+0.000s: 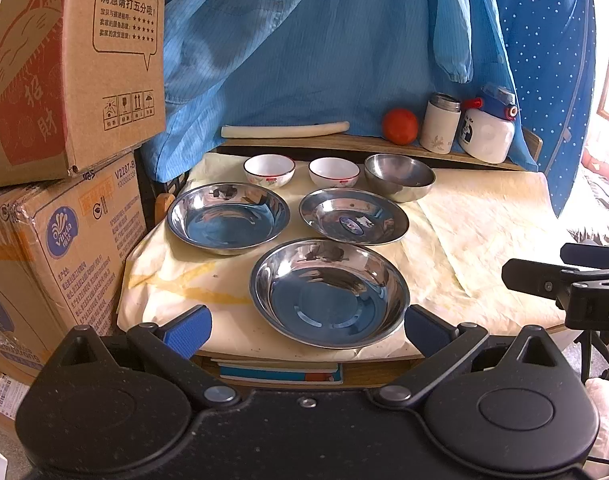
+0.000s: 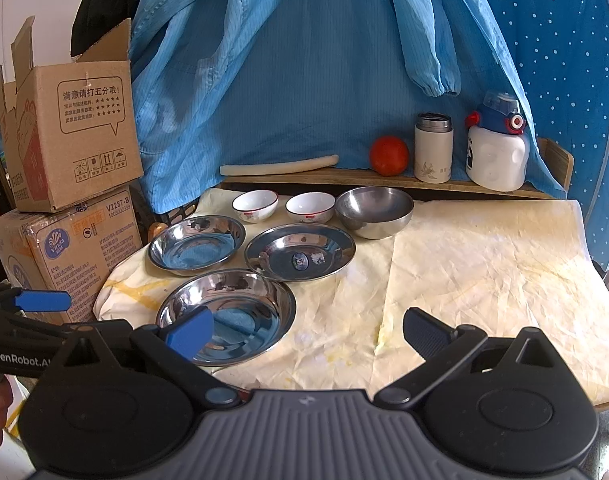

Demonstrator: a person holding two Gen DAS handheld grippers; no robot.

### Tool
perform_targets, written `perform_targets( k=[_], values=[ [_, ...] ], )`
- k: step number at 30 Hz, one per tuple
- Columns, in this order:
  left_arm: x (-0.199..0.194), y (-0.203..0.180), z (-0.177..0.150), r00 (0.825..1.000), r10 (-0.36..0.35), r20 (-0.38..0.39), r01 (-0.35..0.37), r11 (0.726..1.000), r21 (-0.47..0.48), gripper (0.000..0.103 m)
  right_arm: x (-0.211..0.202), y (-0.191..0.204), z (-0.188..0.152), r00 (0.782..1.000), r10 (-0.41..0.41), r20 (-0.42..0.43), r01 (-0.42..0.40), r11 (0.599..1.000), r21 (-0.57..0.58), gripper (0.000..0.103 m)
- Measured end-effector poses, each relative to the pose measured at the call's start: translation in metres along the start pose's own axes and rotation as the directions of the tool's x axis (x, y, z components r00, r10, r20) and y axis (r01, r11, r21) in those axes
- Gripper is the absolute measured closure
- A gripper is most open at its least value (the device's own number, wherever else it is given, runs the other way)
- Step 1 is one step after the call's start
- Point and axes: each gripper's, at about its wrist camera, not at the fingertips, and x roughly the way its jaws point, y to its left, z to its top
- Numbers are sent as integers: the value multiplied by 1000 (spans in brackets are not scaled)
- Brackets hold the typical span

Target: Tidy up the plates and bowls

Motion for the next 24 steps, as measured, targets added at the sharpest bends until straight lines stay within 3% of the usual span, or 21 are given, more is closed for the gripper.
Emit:
perform_targets(
  k=[24],
  values=[
    [12, -9, 7, 999, 1, -39, -2, 999, -40, 1, 14, -16, 8, 999, 36, -12, -36, 999, -6, 0]
  ],
)
